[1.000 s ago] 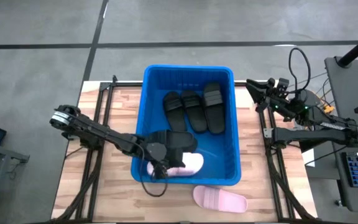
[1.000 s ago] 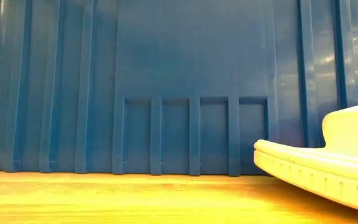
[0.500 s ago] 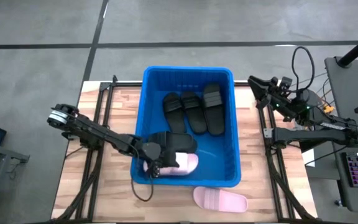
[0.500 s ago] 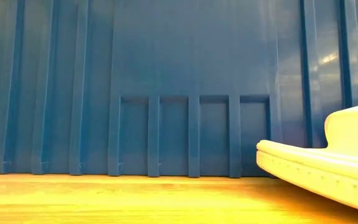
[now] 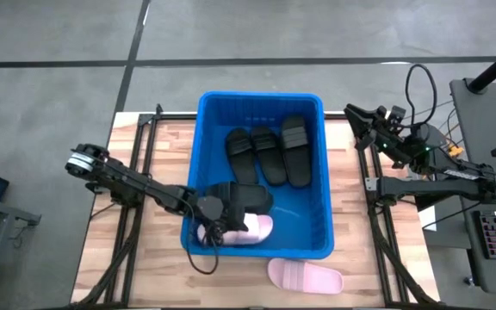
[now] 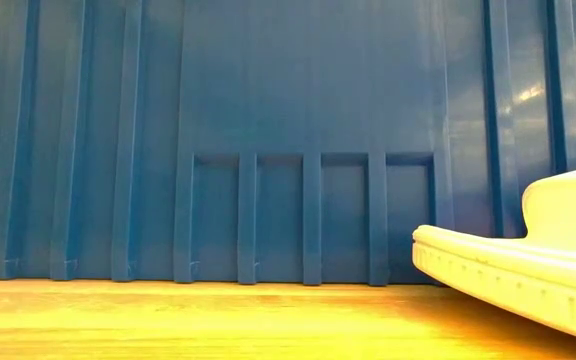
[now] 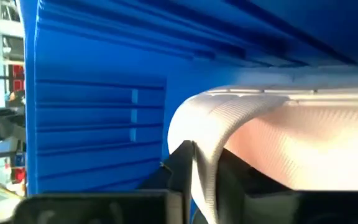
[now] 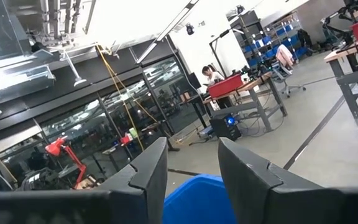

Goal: Pick and place slides into bin
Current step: Put the pink slides into the blue organize bin

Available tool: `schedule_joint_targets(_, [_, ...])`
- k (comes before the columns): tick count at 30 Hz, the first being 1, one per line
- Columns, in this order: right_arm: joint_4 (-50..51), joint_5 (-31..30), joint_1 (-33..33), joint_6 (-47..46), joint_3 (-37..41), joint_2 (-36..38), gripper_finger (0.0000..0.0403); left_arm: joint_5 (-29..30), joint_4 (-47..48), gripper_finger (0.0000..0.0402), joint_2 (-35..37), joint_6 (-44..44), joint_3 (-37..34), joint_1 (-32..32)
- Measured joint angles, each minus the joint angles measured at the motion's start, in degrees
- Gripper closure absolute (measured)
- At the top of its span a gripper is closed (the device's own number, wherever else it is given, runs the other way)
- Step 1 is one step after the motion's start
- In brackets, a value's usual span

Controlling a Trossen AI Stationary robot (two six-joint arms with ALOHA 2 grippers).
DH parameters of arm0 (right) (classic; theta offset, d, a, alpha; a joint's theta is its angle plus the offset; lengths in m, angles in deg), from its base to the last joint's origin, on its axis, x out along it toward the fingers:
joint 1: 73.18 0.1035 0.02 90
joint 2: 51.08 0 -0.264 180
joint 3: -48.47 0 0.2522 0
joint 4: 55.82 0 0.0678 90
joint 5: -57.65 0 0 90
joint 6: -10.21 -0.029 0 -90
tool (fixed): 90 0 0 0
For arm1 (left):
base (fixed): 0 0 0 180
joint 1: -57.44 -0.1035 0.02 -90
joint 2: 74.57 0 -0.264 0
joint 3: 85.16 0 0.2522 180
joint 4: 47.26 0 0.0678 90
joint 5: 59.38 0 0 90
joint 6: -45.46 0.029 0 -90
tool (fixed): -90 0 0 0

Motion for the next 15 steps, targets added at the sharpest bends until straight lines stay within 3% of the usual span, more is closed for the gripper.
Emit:
schedule_joint_targets(4, [0.04, 0.04, 0.00, 0.00, 0.00, 0.00, 0.0273, -2.84, 0.38, 0.0325, 0.01, -1.75, 0.82, -0.29])
schedule_joint_targets(8, [0.07, 0.04, 0.00, 0.07, 0.00, 0.00, 0.0275, -3.16, 1.10, 0.0266, 0.01, -8.99, 2.06, -1.19])
schedule_joint_targets(15, [0.13, 0.10, 0.00, 0.64, 0.00, 0.00, 0.0268, -2.90, 12.57, 0.0153, -0.17, -12.06, 3.85, -2.71])
